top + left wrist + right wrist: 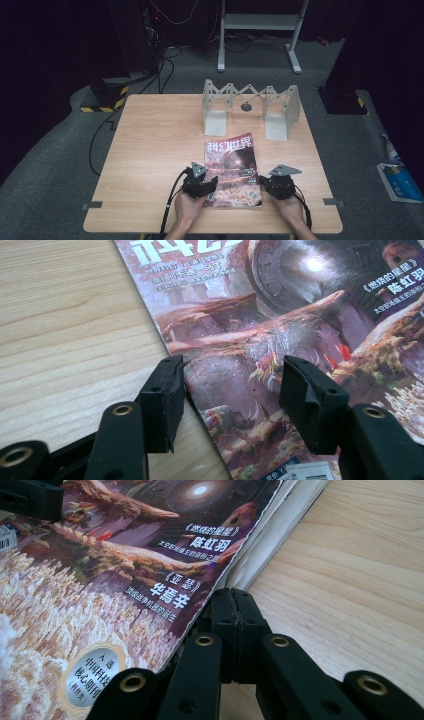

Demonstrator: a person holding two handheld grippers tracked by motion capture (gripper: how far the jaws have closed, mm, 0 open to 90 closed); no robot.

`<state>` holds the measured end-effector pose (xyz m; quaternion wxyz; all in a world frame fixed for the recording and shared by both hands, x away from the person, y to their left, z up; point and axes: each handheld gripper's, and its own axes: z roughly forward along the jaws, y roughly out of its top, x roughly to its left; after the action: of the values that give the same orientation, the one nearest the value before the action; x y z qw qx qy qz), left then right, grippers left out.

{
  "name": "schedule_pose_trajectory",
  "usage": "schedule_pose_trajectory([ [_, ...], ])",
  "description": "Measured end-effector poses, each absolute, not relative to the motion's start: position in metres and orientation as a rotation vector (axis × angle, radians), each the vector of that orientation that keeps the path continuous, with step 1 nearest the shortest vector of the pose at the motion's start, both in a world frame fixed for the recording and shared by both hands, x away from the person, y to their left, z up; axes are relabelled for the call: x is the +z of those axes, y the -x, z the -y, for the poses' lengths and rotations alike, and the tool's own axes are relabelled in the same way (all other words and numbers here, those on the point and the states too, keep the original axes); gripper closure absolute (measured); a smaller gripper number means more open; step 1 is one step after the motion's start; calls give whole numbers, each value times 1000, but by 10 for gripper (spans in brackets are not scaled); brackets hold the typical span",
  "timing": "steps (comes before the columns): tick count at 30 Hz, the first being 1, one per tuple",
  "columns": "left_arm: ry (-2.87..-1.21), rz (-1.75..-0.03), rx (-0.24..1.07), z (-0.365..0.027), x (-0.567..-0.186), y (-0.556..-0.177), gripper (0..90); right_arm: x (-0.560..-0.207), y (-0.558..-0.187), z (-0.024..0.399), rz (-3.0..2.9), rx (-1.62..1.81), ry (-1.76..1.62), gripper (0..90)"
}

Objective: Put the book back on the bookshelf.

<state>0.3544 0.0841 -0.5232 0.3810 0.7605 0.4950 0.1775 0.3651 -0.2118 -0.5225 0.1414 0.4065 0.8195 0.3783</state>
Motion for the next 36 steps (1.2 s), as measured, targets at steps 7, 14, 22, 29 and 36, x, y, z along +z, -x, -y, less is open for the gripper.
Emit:
schedule_pose_trajectory([
  [7, -1944, -1241, 438, -74, -524, -358, 436, -522, -365, 224, -2351, 1083, -1209, 893],
  [14, -1950, -1234, 443, -67, -524, -362, 437, -522, -364, 231, -2329, 1085, -1225, 874],
  [22, -1895, -1237, 413, -68, -522, -372, 408, -520, -368, 242, -2319, 1100, -1285, 685],
  [29, -1874, -1238, 467, -69, -530, -385, 394, -512, -383, 254, -2259, 1231, -1408, 580],
  [36, -1878, -1220, 486, -69, -532, -385, 378, -501, -394, 255, -2219, 1257, -1431, 583],
])
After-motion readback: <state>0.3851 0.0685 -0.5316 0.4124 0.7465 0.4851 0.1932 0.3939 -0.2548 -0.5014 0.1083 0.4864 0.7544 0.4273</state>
